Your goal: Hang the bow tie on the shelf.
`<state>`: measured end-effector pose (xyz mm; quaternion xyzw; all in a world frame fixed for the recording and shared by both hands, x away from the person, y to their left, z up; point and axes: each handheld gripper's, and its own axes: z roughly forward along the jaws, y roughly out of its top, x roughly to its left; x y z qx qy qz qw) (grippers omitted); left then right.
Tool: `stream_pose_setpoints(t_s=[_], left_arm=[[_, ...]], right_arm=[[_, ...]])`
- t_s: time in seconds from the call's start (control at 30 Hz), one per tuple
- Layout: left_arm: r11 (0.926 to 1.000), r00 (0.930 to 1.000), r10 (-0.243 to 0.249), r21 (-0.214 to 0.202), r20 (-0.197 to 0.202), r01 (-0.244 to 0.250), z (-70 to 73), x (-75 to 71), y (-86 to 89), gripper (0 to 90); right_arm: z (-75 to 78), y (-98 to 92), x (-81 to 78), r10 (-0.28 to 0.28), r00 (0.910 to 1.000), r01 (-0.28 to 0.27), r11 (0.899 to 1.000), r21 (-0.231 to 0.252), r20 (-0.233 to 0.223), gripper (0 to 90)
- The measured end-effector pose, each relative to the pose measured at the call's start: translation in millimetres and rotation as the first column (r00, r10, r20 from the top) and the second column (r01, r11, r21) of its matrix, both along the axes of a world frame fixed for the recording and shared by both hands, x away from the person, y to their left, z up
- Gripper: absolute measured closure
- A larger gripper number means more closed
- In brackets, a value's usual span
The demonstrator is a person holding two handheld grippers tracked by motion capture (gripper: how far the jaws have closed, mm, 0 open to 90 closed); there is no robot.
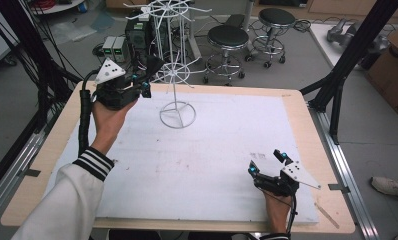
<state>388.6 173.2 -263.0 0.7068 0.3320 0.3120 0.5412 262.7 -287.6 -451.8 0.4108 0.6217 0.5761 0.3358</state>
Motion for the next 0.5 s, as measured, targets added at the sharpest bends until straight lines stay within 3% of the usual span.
stream_pose_setpoints(t_s=[0.5], left_arm=[[0.9998,0.9989,-0.012,0.014,-0.044,0.013,-24.0,4.0,-9.2,77.9]], right_arm=[[0.0,0.3,-0.4,0.0,1.0,0.0,1.0,-0.001,-0.005,2.9]])
